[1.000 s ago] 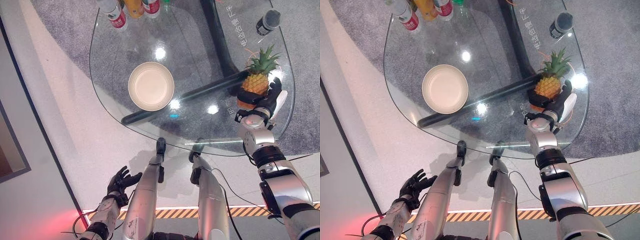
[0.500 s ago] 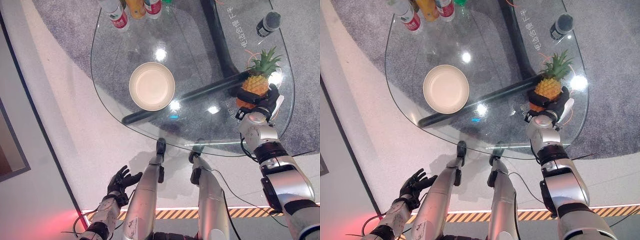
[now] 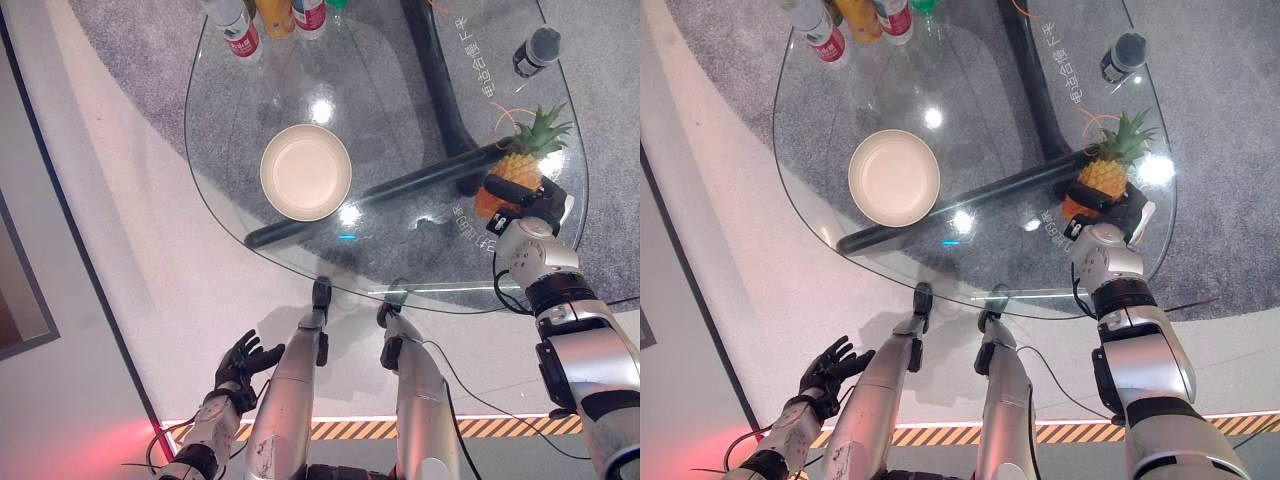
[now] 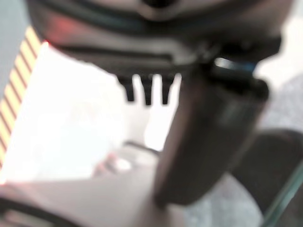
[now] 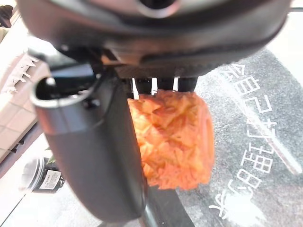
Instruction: Pick up the fruit to the plate
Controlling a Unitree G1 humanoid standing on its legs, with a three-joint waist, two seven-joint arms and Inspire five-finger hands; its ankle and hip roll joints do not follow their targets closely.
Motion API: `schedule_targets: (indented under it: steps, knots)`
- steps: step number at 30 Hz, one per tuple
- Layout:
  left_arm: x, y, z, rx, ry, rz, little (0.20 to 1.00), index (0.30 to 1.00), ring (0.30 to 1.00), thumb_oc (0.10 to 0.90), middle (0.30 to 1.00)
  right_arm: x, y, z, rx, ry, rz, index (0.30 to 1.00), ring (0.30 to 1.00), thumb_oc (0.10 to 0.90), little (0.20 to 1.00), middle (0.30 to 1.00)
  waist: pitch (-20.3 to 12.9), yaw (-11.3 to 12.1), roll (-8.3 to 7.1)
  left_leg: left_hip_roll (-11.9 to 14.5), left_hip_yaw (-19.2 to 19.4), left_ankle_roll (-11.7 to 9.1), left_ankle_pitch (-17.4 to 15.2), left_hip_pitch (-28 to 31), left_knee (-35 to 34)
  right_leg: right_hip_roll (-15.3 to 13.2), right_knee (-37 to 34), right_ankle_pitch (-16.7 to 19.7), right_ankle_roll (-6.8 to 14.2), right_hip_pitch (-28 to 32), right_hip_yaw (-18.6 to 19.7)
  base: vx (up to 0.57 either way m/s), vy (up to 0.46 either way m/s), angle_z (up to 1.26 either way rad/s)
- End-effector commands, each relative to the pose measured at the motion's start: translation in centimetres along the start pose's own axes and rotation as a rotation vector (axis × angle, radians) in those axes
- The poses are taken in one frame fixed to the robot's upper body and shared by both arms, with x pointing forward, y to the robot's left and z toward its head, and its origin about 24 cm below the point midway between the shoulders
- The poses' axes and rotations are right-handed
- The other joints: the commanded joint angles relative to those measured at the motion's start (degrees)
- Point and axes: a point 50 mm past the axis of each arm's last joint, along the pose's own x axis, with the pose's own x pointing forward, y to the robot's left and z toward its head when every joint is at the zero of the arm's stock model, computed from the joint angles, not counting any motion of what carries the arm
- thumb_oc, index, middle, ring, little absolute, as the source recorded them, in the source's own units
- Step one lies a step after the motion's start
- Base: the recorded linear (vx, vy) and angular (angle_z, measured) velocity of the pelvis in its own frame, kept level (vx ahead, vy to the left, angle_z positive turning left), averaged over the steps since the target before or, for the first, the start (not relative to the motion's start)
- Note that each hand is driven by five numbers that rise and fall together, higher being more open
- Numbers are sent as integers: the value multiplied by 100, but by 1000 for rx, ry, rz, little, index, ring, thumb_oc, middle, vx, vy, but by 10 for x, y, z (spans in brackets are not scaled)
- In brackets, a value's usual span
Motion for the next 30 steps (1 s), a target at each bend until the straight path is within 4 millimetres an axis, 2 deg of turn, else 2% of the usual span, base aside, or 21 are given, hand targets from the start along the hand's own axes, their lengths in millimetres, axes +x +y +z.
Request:
schedule_targets:
  steps: [1,9,15,21,22,26,30]
  knots:
    - [-9,6,-14,4,13,-12,900,900,900,800,900,5,-11,-9,-67,47,8,300,300,100,200,300,-112,180,330,-358,-112,-16,-199,-12,49,254,229,40,100,92,-240,0,0,0]
    - [-10,8,-10,-2,-15,-8,900,900,900,800,900,5,-12,-10,-91,42,43,300,300,100,200,300,-112,181,325,-342,-105,-6,-198,65,45,247,270,18,109,157,-243,0,0,0]
    - [-9,12,-3,-29,-56,32,900,900,900,800,900,0,-8,-7,-41,-2,81,300,300,100,200,300,-112,153,315,-317,-79,-11,-206,237,17,254,326,-57,105,299,-234,-4,-9,1]
    - [-10,20,13,-78,-158,73,900,900,900,800,900,-17,3,0,18,-113,138,300,300,100,200,300,-112,57,270,-238,3,-52,-210,463,-49,257,380,-140,111,462,-235,-15,-28,0]
    - [-11,21,16,-133,-180,83,900,900,900,800,900,-21,4,1,26,-139,149,300,300,100,200,300,-112,20,265,-225,23,-52,-220,519,-55,263,385,-156,110,497,-213,0,0,0]
    - [-12,21,33,-212,-285,96,900,900,900,800,900,-34,9,7,44,-204,189,300,300,100,200,300,-112,-53,235,-167,112,-60,-237,694,-113,280,402,-240,100,630,-195,-11,-7,-2]
    - [-15,18,54,-261,-403,87,900,900,900,800,900,-56,16,12,75,-294,299,300,300,100,200,300,-112,-135,191,-109,184,-64,-236,929,-189,301,403,-308,103,824,-170,-9,-21,-8]
